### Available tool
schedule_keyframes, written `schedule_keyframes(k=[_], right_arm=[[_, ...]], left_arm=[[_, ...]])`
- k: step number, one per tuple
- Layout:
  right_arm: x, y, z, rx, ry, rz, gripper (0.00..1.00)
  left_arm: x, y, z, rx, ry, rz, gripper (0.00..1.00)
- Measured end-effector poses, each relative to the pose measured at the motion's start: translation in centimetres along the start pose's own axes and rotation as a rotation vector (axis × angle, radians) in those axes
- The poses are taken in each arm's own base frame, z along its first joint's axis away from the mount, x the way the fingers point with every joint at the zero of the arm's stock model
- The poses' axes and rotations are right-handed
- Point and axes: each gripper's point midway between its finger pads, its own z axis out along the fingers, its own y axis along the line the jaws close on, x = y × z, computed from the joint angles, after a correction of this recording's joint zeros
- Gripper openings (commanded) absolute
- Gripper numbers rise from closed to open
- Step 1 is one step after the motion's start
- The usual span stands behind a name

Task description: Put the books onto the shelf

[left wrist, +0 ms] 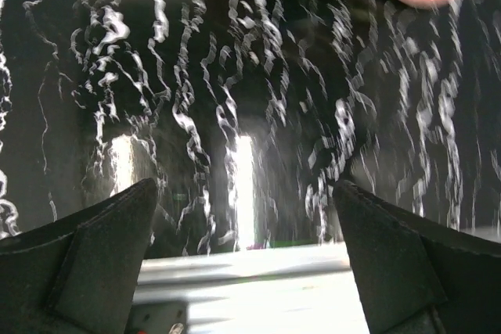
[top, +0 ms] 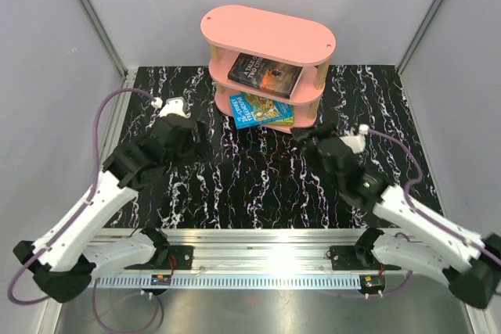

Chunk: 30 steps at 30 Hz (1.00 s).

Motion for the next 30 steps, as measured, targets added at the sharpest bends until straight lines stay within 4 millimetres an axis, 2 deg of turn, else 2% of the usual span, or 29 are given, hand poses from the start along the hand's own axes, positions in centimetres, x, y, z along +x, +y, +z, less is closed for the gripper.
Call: schedule_keyframes(k=[3,6,7,9,13,14,15,17,18,21,24,30], right_arm=[[-1.9,-2.1,-3.8,0.002,0.016,-0.069,0.91],[-4.2,-2.9,-6.8,-0.017,-0.009,-0.105,0.92],[-5.0,-3.1,-7.7,-0.026,-0.022,-0.111,0.89],[-6.3,-3.7,-9.2,-0.03,-0.042,-0.131,0.84],[-8.1,-4.8,-11.2,0.0,-0.072,-0.167,0.72],[-8.6,-5.1,-11.6,0.008,-0.079,-0.173,0.69],[-9.0,-5.4,-12.1,0.014,-0.085,-0.176,0.68],[-9.9,-6.0,-13.1,0.024,-0.103,-0.18,0.66],[-10.5,-6.2,-13.7,0.025,-0.113,-0.179,0.65],[-12.3,-6.7,-15.4,0.024,-0.154,-0.171,0.65],[-14.5,-7.2,-17.5,0.023,-0.208,-0.148,0.65],[-17.9,-8.6,-20.3,0.04,-0.307,-0.126,0.65]], left_arm=[[-0.5,1.7,4.0,-0.07,0.024,-0.096,0.85],[-0.9,3.0,7.6,-0.121,0.055,-0.155,0.81],[-1.1,3.0,8.8,-0.128,0.062,-0.164,0.72],[-1.5,2.8,11.0,-0.13,0.073,-0.18,0.61],[-2.0,2.5,16.1,-0.112,0.098,-0.252,0.47],[-2.2,2.6,17.1,-0.111,0.101,-0.271,0.34],[-2.4,2.7,18.5,-0.114,0.11,-0.303,0.28],[-2.9,3.0,21.2,-0.127,0.131,-0.35,0.07],[-3.3,3.0,22.7,-0.132,0.134,-0.376,0.01],[-4.3,2.7,26.8,-0.131,0.14,-0.427,0.0],[-4.9,1.7,30.0,-0.109,0.152,-0.478,0.0],[-5.5,0.0,33.7,-0.071,0.155,-0.573,0.0]])
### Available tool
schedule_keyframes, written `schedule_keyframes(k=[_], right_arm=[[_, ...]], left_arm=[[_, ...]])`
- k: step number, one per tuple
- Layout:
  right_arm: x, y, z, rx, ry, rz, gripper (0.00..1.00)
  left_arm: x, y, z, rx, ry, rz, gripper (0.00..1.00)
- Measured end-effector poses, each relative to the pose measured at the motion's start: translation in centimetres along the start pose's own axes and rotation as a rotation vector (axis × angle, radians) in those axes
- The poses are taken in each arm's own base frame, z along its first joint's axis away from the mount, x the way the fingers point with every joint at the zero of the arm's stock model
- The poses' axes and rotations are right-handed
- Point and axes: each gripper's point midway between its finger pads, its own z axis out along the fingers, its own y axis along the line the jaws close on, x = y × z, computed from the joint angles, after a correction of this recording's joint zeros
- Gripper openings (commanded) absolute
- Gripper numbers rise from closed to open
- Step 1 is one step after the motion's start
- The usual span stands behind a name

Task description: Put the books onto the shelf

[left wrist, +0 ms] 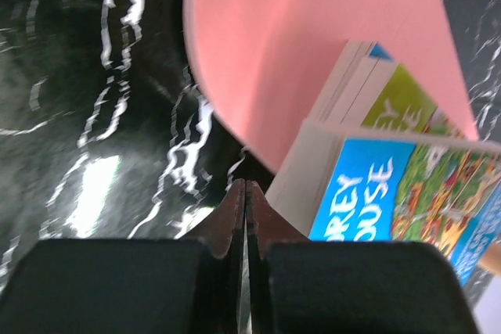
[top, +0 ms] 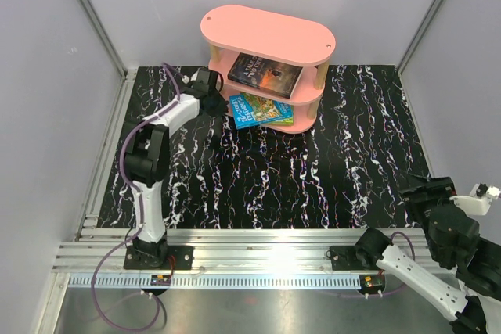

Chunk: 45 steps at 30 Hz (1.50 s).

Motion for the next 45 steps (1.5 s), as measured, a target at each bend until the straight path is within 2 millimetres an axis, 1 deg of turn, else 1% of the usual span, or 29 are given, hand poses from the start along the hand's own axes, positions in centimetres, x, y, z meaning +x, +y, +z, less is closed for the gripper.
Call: schedule_keyframes(k=[3,5,7,12,15,21,24,25,31,33,35,38,39,40,42,43,45], right_arm=[[-0.9,-0.5,-0.3,0.015,-0.026,0.014,0.65],[-1.1,-0.6,-0.3,0.022,-0.036,0.036,0.65],[-1.4,-0.7,-0.3,0.026,-0.049,0.071,0.65],[-2.8,-0.9,-0.8,-0.023,-0.079,0.195,0.65],[-3.5,-0.9,-0.9,-0.056,-0.074,0.234,0.64],[-4.4,-0.4,-0.9,-0.108,-0.054,0.262,0.63],[-4.4,-0.1,-0.8,-0.123,-0.037,0.26,0.63],[-4.3,-0.1,-0.8,-0.127,-0.029,0.258,0.63],[-4.3,0.2,-0.7,-0.142,-0.009,0.257,0.64],[-4.5,0.3,-0.8,-0.145,-0.008,0.261,0.65],[-4.6,0.3,-0.8,-0.148,-0.008,0.264,0.67],[-4.8,0.4,-0.9,-0.152,-0.009,0.262,0.76],[-4.8,0.4,-1.0,-0.152,-0.01,0.252,0.79],[-4.8,0.3,-0.9,-0.152,-0.01,0.241,0.84],[-4.8,0.2,-0.9,-0.152,-0.012,0.204,0.9],[-4.7,0.1,-0.9,-0.152,-0.012,0.181,0.93],[-4.6,-0.1,-0.9,-0.151,-0.012,0.126,0.95]], left_arm=[[-0.1,-0.7,0.8,0.013,-0.004,-0.031,0.0],[-0.6,-1.7,1.3,0.028,-0.013,-0.046,0.0],[-0.8,-2.1,1.7,0.029,-0.016,-0.069,0.0],[-1.0,-2.7,2.5,0.044,-0.026,-0.147,0.0],[-0.8,-3.4,3.1,0.081,-0.041,-0.216,0.0],[0.6,-4.2,4.7,0.132,-0.045,-0.364,0.0],[0.4,-5.0,5.4,0.162,-0.06,-0.418,0.01],[0.4,-5.1,5.5,0.168,-0.063,-0.429,0.02],[-1.1,-5.6,5.7,0.198,-0.106,-0.495,0.08],[-1.9,-5.1,5.7,0.2,-0.122,-0.509,0.1],[-2.8,-3.7,5.5,0.192,-0.14,-0.527,0.13],[-4.0,-0.6,4.6,0.15,-0.162,-0.546,0.16],[-4.4,0.5,4.0,0.138,-0.17,-0.548,0.18],[-4.9,1.3,3.3,0.128,-0.18,-0.545,0.2],[-6.0,2.5,1.4,0.126,-0.204,-0.528,0.25],[-6.4,2.9,0.3,0.127,-0.214,-0.5,0.35],[-7.0,2.6,-2.4,0.142,-0.226,-0.428,0.41]])
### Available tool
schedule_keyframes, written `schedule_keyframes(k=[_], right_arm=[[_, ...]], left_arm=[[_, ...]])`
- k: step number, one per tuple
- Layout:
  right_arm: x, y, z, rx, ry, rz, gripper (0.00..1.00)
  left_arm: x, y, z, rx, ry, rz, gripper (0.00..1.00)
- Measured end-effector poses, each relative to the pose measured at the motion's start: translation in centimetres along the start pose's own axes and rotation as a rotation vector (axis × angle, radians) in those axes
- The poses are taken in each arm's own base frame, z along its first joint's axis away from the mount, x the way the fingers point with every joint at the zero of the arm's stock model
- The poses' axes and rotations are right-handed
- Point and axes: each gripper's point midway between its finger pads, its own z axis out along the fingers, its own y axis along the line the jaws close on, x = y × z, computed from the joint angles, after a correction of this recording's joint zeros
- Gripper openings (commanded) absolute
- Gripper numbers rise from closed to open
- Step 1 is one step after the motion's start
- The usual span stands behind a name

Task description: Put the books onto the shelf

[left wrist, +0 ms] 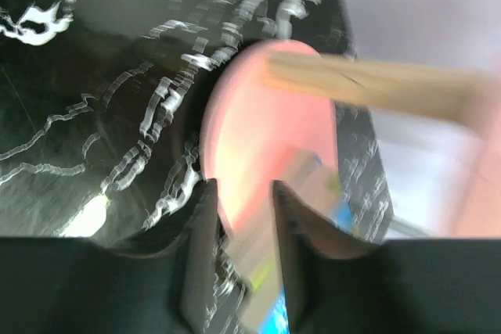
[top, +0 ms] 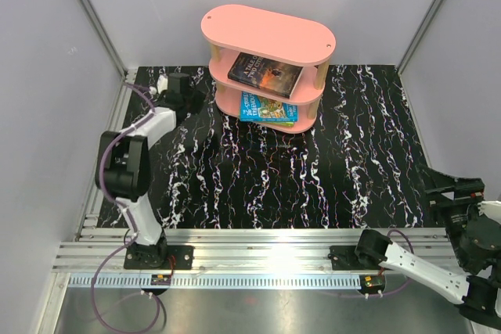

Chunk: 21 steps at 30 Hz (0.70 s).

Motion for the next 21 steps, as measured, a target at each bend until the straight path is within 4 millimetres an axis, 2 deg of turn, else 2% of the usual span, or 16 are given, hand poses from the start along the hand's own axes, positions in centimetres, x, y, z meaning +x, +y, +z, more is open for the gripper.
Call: schedule_keyframes(k=[2,4,8,11,14,16,19,21], right_arm=[[0.4,-0.2,0.1,0.004,0.011,-0.065,0.97],[1.1,-0.3,0.3,0.012,0.024,-0.134,0.97],[2.6,-0.4,0.8,0.02,0.051,-0.23,0.98],[3.0,-0.5,0.9,0.018,0.059,-0.263,0.98],[3.4,-0.3,1.0,-0.001,0.069,-0.272,0.99],[3.4,-0.4,0.9,-0.011,0.071,-0.269,0.99],[3.4,-0.3,0.7,-0.027,0.084,-0.26,0.99],[3.7,-0.1,0.7,-0.036,0.098,-0.256,0.99]], left_arm=[[-0.4,-1.6,-2.5,0.044,0.0,0.077,0.48],[-0.8,-3.1,-6.0,0.1,-0.005,0.168,0.54],[-1.5,-4.3,-13.1,0.181,-0.034,0.3,0.65],[-2.2,-4.3,-17.8,0.22,-0.07,0.371,0.75],[-3.3,-4.0,-22.6,0.245,-0.127,0.451,0.82],[-3.9,-3.5,-25.0,0.247,-0.169,0.496,0.84],[-4.6,-2.4,-27.8,0.23,-0.227,0.555,0.86],[-4.8,-1.5,-28.7,0.212,-0.249,0.581,0.88]])
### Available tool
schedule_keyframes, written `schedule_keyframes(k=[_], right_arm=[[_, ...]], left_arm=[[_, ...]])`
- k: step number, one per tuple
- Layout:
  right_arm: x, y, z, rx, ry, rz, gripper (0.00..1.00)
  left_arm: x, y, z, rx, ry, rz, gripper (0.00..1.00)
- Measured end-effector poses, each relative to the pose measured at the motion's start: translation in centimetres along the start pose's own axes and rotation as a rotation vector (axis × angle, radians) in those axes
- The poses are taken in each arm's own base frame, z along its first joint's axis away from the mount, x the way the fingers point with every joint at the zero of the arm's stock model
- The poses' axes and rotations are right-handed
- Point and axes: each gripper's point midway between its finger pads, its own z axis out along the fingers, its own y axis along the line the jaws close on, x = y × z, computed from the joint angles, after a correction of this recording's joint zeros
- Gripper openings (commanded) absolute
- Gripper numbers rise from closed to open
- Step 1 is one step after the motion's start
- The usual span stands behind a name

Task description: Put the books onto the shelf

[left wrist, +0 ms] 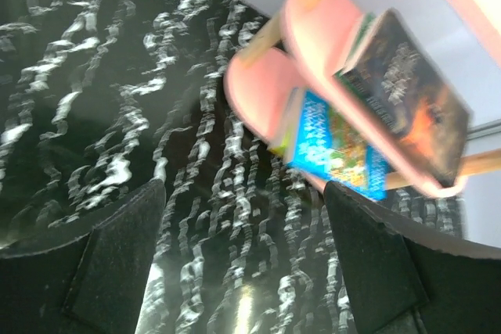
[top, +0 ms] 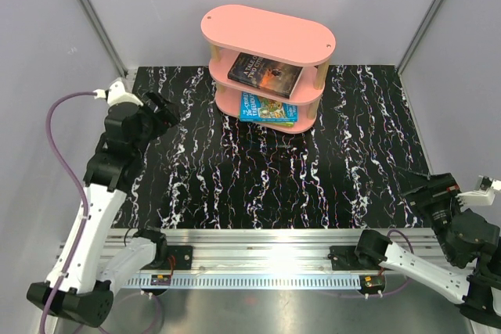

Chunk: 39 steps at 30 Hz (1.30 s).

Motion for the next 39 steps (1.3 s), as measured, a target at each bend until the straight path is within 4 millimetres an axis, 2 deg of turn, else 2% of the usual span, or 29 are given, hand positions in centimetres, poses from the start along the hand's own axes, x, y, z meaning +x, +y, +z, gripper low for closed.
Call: schedule_keyframes(k=[3,6,7,8,12,16,23,30,34,39], right_arm=[[0.7,0.4,-0.2,-0.019,0.04,0.002,1.0],[1.5,0.8,-0.2,-0.027,0.078,-0.01,1.0],[1.9,1.0,-0.2,-0.028,0.095,-0.018,1.0],[2.2,1.2,-0.1,-0.027,0.108,-0.027,1.0],[3.3,1.9,0.0,-0.031,0.154,-0.057,1.0],[3.2,2.7,-0.3,-0.05,0.172,-0.06,1.0],[1.9,2.9,-1.3,-0.068,0.18,-0.028,1.0],[0.9,2.2,-2.2,-0.058,0.191,-0.037,1.0],[0.1,3.1,-2.5,-0.065,0.194,-0.031,1.0],[0.6,3.8,-2.1,-0.048,0.208,-0.058,1.0]], left_arm=[[0.7,2.6,-1.1,-0.072,-0.035,0.029,0.9],[2.2,6.8,-2.1,-0.154,-0.129,0.06,0.9],[3.3,9.1,-2.4,-0.192,-0.174,0.081,0.96],[3.8,10.0,-2.5,-0.209,-0.189,0.094,0.99],[5.7,14.5,-1.6,-0.289,-0.318,0.223,0.99],[8.3,17.8,-0.3,-0.365,-0.323,0.371,0.99],[10.9,20.3,1.7,-0.409,-0.313,0.453,0.99],[10.9,19.3,4.2,-0.37,-0.332,0.476,0.99],[11.8,19.4,5.7,-0.358,-0.306,0.505,0.99],[12.0,19.2,6.9,-0.357,-0.28,0.54,0.99]])
